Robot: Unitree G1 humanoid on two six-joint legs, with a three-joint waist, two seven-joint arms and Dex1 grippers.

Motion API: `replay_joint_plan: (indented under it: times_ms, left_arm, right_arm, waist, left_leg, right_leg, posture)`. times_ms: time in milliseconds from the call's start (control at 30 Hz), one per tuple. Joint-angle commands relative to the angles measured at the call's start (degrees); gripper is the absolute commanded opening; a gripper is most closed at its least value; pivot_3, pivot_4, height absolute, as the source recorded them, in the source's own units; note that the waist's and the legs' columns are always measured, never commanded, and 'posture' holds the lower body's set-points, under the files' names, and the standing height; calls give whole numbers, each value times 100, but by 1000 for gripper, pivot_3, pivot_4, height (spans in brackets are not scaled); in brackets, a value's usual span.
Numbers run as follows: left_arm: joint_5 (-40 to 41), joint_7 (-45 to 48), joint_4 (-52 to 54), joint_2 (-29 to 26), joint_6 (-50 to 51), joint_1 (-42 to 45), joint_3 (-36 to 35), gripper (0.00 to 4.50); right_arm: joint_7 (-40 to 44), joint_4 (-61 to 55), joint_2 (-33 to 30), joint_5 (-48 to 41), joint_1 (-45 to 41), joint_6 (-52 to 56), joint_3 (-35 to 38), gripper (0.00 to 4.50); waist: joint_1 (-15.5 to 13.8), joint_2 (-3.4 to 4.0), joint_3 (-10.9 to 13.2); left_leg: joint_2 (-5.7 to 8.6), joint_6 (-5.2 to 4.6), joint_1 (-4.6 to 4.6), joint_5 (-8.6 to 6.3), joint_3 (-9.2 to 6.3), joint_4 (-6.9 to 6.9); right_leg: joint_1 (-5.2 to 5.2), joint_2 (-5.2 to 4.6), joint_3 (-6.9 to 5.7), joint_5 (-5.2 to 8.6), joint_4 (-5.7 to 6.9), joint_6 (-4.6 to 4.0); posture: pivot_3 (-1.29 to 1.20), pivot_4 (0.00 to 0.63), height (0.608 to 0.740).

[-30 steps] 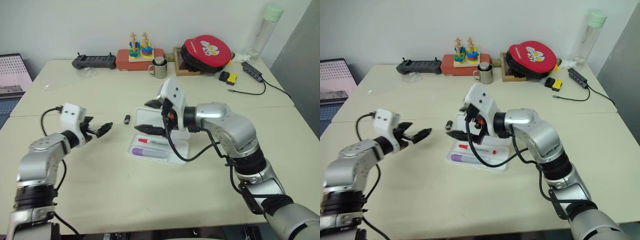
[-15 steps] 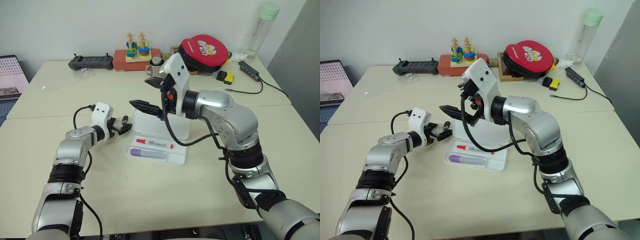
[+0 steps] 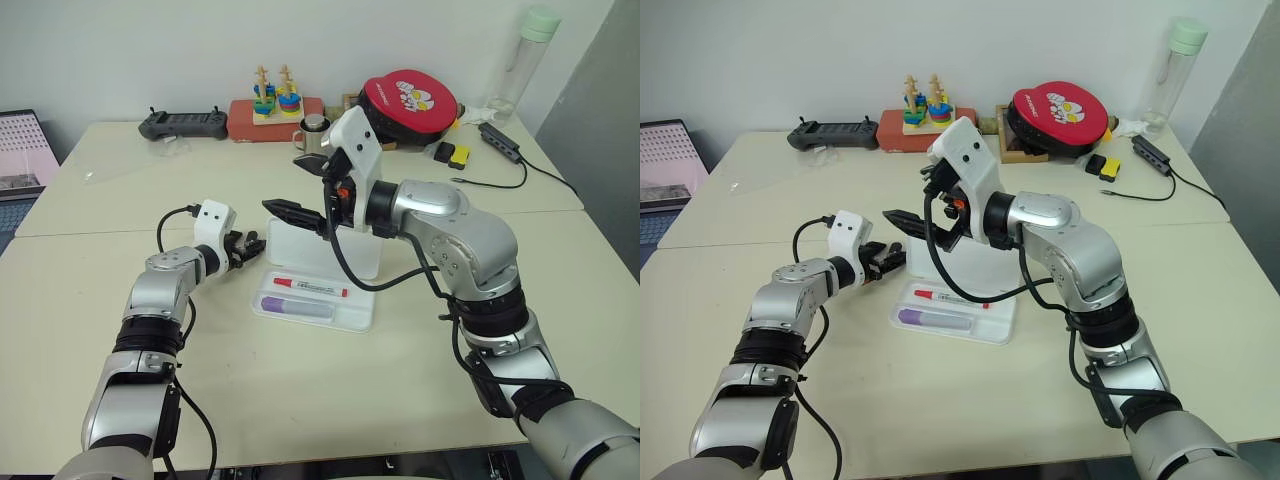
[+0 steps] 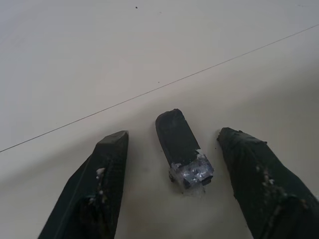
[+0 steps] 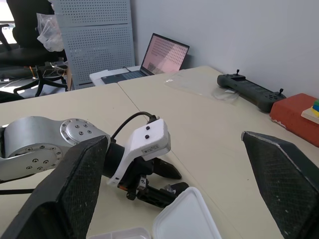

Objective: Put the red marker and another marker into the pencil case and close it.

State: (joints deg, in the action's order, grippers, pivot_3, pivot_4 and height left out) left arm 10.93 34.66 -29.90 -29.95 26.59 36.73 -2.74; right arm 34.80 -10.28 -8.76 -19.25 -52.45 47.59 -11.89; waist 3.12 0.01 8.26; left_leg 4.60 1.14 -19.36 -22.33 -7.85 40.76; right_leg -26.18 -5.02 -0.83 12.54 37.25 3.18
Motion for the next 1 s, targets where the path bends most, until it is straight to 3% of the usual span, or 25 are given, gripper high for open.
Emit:
replay_joint_plan:
  times_ms: [33,333,500,600,700,833,867,1000]
  left_arm:
    - [-21,65,11,27,9,14,-20,2190]
    - [-69,-50,-22,106,-63,0,-62,456]
    - [-101,-205,34,115,-202,-91,-172,440]
    - [319,-392,532,88,-611,-112,-838,439]
    - [876,-10,1218,41,-415,-70,-1131,439]
    - [1208,759,2210,-92,-213,-204,-818,439]
    - [1325,950,2483,-103,-151,-217,-728,439]
    - [1782,1709,3383,-206,276,-311,-275,439]
  right_arm:
    - [-25,-159,-5,-54,-58,-111,61,4500]
    - [16,-102,-77,-51,-49,-153,85,4500]
    - [104,-181,-219,-102,17,-122,90,4500]
    - [396,-373,-544,-234,207,-126,167,4500]
    - [768,-630,-974,-493,441,23,284,4500]
    - [1105,-840,-1492,-700,689,110,314,4500]
    - [1189,-893,-1629,-736,753,139,325,4500]
    - [1525,-1231,-2197,-936,1048,268,338,4500]
  waist:
    - [0,0,0]
    - [-1,0,0]
    - [-5,-1,0]
    - [1,-2,0]
    - [-17,-5,2]
    - [-33,-4,1]
    - [-37,-5,1]
    - [-9,-20,-331]
  left_leg:
    - [0,0,0,0,0,0]
    - [0,0,0,0,-1,0]
    - [1,0,0,0,-1,1]
    - [-1,0,0,0,0,1]
    - [-3,0,-12,0,-5,4]
    - [-1,0,-25,0,-15,8]
    - [0,0,-23,0,-7,7]
    - [-1,1,-22,0,10,6]
  right_leg:
    - [0,0,0,0,0,0]
    - [0,0,0,0,0,0]
    - [0,0,0,0,0,0]
    - [0,0,1,0,1,0]
    - [-6,0,1,0,-5,0]
    - [-6,-6,-9,0,-11,0]
    - [-6,-6,-5,-1,-13,1]
    - [-18,-2,6,0,-27,0]
  posture:
    - [0,150,740]
    - [0,150,740]
    - [0,150,740]
    - [0,150,740]
    - [0,150,740]
    - [0,150,740]
    - [0,0,740]
    - [0,0,740]
